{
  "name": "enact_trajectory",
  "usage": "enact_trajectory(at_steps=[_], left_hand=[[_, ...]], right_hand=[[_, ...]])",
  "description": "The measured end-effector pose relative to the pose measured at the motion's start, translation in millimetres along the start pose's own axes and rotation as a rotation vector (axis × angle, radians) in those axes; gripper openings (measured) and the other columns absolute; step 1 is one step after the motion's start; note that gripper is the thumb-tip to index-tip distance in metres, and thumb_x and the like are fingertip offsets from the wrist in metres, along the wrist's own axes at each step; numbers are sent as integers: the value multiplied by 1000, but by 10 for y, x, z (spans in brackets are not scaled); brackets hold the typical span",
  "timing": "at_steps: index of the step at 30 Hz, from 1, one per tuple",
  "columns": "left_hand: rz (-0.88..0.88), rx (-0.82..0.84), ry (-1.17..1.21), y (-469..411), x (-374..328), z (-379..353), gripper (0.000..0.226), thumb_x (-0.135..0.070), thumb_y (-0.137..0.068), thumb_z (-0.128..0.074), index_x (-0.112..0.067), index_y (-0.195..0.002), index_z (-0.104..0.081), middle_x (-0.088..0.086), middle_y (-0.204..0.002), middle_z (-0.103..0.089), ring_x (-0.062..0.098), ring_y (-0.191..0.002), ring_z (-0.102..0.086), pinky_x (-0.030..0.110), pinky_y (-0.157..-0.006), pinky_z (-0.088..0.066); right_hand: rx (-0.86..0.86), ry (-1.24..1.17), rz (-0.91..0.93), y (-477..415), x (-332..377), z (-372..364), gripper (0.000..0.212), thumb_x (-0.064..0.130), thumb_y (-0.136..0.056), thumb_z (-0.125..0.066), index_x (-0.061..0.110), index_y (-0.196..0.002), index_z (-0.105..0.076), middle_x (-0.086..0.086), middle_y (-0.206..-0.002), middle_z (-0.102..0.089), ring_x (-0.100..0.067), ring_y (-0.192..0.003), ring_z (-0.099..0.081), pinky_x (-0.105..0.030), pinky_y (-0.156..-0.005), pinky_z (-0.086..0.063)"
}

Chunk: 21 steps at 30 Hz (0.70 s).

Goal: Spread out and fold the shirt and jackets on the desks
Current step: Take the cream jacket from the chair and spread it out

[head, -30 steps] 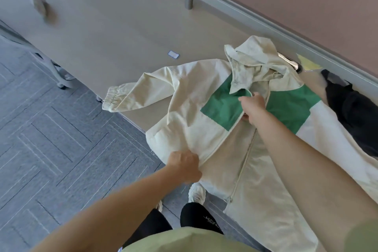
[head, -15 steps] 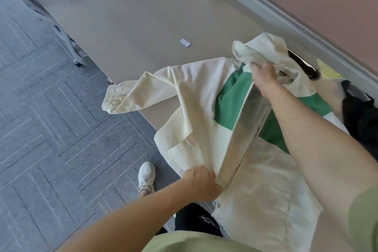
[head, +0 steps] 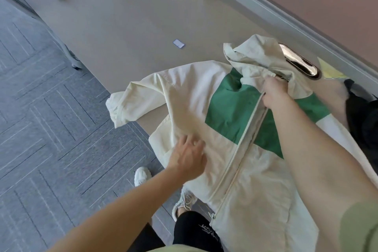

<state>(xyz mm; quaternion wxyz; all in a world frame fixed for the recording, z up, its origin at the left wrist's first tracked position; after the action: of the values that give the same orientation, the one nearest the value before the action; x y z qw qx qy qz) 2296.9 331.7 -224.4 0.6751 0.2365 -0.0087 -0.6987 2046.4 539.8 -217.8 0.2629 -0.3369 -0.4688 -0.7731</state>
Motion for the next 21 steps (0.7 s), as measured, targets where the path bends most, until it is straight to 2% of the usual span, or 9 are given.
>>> enact_trajectory(at_steps=[2,5,8,10,12,14,15,18,21], left_hand=[[79,54,-39,-118,150,24,54,-47,-97,-43,-27,-146,-35,13,-156,-23,40,-142,-19,54,-119,-20],[116,198,-99,-179,263,-88,67,-59,-96,-40,-44,-154,-12,8,-165,7,42,-149,9,56,-122,-1],[56,286,-109,-197,256,-164,66,-65,-95,-39,-55,-152,-6,0,-163,24,44,-147,22,60,-118,9],[-26,273,-35,-242,249,-160,60,-63,-95,-43,-55,-150,-21,-5,-166,13,40,-149,17,59,-120,4],[-76,174,180,-311,361,11,50,-52,-94,-49,-40,-143,-49,-2,-163,-25,34,-151,-11,51,-123,-13],[-33,38,389,-366,627,237,47,-40,-90,-47,-21,-127,-67,6,-138,-59,31,-133,-48,44,-113,-37],[9,-75,392,-380,813,342,44,-34,-87,-47,-16,-119,-71,10,-127,-65,34,-120,-57,43,-104,-46],[263,-337,182,-415,1402,624,41,-18,-82,-57,-11,-121,-63,18,-123,-56,43,-108,-53,49,-94,-45],[552,-237,115,-512,1982,776,75,-37,-84,-69,-13,-145,-34,15,-147,-34,41,-131,-33,53,-108,-30]], right_hand=[[-35,88,-17,-65,4,95,34,15,-97,-54,9,-130,-56,-5,-128,-62,-26,-111,-62,-34,-94,-52],[-217,534,57,-38,-38,187,53,9,-89,-60,12,-141,-47,-12,-142,-53,-33,-125,-54,-46,-101,-49],[-114,785,388,456,-65,-268,48,20,-92,-58,15,-138,-46,-15,-150,-39,-37,-134,-39,-52,-106,-37],[24,899,587,873,-219,-621,44,24,-97,-50,17,-140,-45,-12,-158,-28,-37,-145,-23,-55,-115,-21],[37,1053,711,1105,-419,-823,50,30,-99,-47,15,-146,-39,-13,-164,-17,-34,-151,-9,-57,-118,-8],[122,1129,756,1187,-587,-953,60,38,-102,-40,15,-156,-24,-12,-166,-12,-31,-152,-6,-57,-120,-2],[178,1148,778,1202,-670,-1016,63,43,-102,-35,19,-158,-16,-12,-166,-10,-30,-153,-4,-58,-120,1],[329,1244,761,1161,-938,-1142,66,59,-101,-20,33,-159,0,-9,-167,5,-31,-153,6,-57,-120,5],[370,1347,665,976,-1068,-1093,68,69,-97,-12,44,-155,13,-2,-165,20,-28,-151,20,-54,-121,10]])
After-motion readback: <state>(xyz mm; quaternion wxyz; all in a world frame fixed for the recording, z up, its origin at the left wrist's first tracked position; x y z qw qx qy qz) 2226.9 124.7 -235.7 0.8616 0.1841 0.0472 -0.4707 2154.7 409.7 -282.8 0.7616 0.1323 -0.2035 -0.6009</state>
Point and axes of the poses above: each hand's wrist, its own y-axis away from the middle knuckle, its own z-axis out of the back of the hand, x = y × z, the point moved 5 cm from there along -y, towards the middle knuckle
